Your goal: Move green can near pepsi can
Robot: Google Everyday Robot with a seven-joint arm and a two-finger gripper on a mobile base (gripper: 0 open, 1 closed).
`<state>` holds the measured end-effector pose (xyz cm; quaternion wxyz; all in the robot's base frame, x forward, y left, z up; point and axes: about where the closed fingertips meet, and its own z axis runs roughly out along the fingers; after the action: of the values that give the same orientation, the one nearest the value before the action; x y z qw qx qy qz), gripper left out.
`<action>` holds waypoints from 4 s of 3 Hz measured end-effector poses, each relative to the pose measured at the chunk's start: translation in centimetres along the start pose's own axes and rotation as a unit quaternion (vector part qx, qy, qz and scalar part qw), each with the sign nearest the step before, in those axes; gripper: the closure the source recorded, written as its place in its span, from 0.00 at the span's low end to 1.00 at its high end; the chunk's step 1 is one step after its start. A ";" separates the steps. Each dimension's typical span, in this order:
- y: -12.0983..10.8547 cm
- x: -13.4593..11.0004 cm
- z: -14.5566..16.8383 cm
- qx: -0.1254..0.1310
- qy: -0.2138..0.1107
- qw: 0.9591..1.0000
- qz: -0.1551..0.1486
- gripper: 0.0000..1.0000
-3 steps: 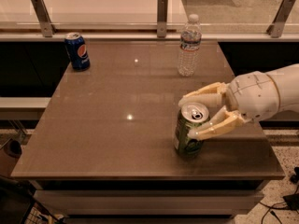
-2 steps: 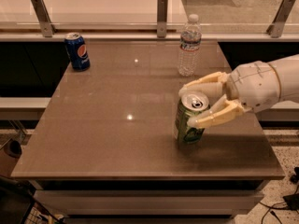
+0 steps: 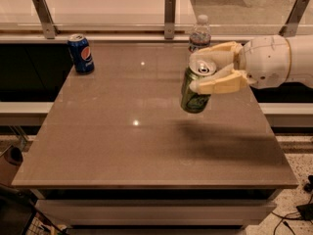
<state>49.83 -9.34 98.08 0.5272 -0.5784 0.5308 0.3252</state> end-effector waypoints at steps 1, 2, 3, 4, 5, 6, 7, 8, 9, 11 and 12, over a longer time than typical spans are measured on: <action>-3.7 0.0 0.7 0.053 -0.004 0.999 -0.010 1.00; -6.5 0.8 2.5 0.065 0.000 0.998 -0.005 1.00; -8.4 1.4 5.5 0.055 0.017 0.998 0.006 1.00; -9.4 1.6 8.9 0.038 0.039 0.998 0.021 1.00; -10.1 1.2 11.5 0.031 0.052 0.998 0.032 1.00; -11.3 -1.0 14.4 0.034 0.043 0.998 0.022 1.00; -11.4 -1.1 14.8 0.035 0.043 0.998 0.025 1.00; -11.8 -1.2 15.8 0.043 0.032 0.998 0.034 1.00; -12.3 -1.3 17.1 0.051 0.022 0.997 0.046 1.00; -13.0 -1.8 20.4 0.066 0.061 0.994 0.066 1.00; -13.1 -1.3 22.1 0.077 0.078 0.991 0.074 1.00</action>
Offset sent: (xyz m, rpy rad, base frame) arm 0.1124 0.0319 -0.0058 0.0225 -0.0267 -0.1480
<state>66.08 10.52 97.66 0.5019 -0.5190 0.6348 0.2752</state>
